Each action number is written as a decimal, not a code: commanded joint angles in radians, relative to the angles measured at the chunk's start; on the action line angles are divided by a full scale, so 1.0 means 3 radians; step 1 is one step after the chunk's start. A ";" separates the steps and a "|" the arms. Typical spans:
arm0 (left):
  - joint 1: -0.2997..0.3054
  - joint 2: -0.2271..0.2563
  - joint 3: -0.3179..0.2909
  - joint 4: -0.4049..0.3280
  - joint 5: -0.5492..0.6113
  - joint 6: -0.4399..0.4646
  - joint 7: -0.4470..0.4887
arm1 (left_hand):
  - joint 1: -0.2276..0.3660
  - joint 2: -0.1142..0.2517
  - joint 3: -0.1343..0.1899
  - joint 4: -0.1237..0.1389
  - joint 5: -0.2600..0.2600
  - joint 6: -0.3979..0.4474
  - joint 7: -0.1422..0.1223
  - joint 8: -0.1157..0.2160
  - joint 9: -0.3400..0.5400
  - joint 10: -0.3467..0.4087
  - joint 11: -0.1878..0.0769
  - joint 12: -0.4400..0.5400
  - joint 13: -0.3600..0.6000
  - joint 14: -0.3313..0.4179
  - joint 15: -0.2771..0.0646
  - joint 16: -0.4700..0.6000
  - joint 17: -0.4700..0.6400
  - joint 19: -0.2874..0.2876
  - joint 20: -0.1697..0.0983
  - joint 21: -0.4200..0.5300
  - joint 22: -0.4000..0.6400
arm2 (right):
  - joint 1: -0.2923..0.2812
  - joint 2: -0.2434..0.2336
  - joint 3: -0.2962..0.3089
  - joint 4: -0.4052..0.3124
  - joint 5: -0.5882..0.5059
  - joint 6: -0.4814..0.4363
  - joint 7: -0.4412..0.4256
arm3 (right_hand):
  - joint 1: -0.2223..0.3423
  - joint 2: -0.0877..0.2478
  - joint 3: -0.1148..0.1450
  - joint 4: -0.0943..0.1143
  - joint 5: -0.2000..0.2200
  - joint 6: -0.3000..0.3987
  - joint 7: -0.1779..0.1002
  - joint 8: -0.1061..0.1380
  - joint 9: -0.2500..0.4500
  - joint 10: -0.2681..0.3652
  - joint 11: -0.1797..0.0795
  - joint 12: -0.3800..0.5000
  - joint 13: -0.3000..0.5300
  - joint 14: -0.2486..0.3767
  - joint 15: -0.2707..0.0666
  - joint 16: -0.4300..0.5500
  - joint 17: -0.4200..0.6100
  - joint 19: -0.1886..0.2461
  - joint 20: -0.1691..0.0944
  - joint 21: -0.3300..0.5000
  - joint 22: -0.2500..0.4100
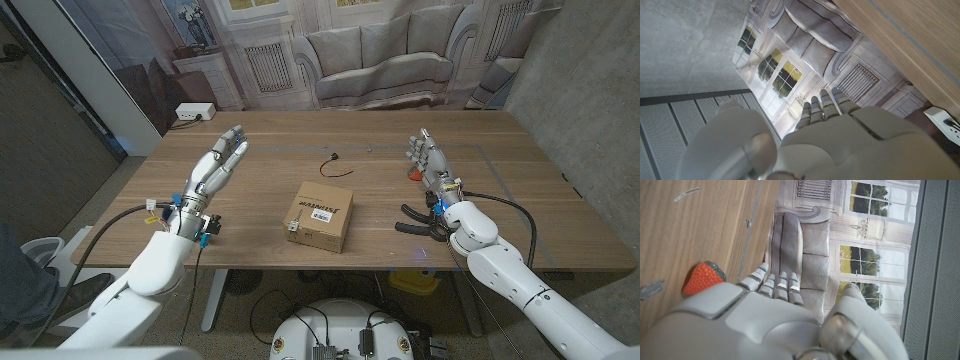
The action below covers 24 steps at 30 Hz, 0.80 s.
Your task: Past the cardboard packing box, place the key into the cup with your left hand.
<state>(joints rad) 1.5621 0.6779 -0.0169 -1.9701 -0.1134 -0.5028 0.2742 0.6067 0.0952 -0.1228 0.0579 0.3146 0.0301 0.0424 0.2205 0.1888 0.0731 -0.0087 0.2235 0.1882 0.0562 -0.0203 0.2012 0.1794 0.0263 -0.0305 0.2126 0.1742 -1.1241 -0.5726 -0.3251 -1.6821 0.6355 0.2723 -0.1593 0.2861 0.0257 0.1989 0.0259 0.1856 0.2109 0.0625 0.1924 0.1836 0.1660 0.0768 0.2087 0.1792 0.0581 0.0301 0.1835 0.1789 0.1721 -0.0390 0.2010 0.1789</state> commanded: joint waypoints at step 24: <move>0.0909 -0.1083 -0.0386 -0.0432 0.2547 -0.0044 0.1225 | 0.0435 0.0031 0.0074 -0.0228 0.0069 0.0445 -0.0238 0.0098 0.0008 0.0305 -0.0223 0.0033 0.0014 0.0262 -0.0208 0.0007 -0.0001 0.0061 0.0173 -0.0018 0.0016 | -0.0152 0.0028 0.0013 -0.0165 -0.0035 0.0022 -0.0117 | 0.0015 0.0024 0.0002 -0.0031 0.0024 0.0041 -0.0017 0.0013 0.0019 0.0027 -0.0002 0.0012 0.0016 0.0042 0.0010 0.0008 0.0010 0.0045 -0.0098 0.0007 0.0012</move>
<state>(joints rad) 1.7645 0.4288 -0.1269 -2.0562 0.4118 -0.5605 0.5068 0.7183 0.1042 -0.1017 0.0006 0.3262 0.1427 -0.0235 0.2399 0.1886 0.1568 -0.0682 0.2352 0.1882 0.1208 -0.0383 0.2012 0.1766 0.0368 0.0164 0.2084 0.1742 -1.1637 -0.5652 -0.3218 -1.7273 0.6209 0.2821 -0.1934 0.2902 0.0294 0.1975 0.0189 0.1856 0.2164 0.0570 0.1923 0.1836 0.1659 0.0767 0.2087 0.1792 0.0617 0.0338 0.1835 0.1789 0.1721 -0.0390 0.2010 0.1789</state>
